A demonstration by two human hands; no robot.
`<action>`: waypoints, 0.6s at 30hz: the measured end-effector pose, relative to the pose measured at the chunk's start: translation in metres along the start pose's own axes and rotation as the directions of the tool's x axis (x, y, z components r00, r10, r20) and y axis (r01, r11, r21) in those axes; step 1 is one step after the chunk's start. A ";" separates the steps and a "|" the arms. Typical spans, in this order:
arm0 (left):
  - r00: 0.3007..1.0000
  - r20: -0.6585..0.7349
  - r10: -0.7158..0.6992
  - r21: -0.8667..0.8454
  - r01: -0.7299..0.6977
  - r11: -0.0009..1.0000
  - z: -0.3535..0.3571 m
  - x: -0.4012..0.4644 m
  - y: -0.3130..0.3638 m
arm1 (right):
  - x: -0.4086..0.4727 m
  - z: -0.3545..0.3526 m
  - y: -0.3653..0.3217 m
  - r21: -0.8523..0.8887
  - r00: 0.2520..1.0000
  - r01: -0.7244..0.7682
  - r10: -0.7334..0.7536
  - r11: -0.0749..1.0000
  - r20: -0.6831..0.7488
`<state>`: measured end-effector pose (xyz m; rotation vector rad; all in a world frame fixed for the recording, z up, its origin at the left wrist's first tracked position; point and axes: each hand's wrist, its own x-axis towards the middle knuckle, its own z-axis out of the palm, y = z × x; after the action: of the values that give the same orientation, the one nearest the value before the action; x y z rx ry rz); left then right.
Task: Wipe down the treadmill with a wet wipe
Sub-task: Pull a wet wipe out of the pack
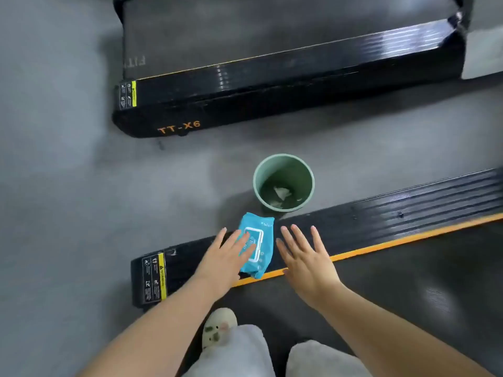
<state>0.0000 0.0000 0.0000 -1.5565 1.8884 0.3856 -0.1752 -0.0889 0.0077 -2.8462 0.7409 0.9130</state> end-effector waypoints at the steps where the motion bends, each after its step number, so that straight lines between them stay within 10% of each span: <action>1: 0.997 -0.016 0.076 0.065 -0.075 0.995 0.014 0.017 0.002 | 0.014 0.015 -0.004 -0.042 1.000 0.025 -0.025 0.999 0.014; 7: 0.894 -0.050 0.445 0.363 -0.399 0.842 0.094 0.099 0.018 | 0.088 0.104 -0.025 -0.093 0.994 0.085 -0.077 0.992 0.083; 18: 0.880 -0.184 0.438 0.380 -0.348 0.857 0.152 0.109 -0.011 | 0.127 0.154 -0.041 0.056 0.981 0.178 -0.181 0.982 0.062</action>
<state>0.0468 0.0054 -0.1813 -1.0223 2.3483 0.0151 -0.1486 -0.0763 -0.1935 -2.7672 0.4829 0.9433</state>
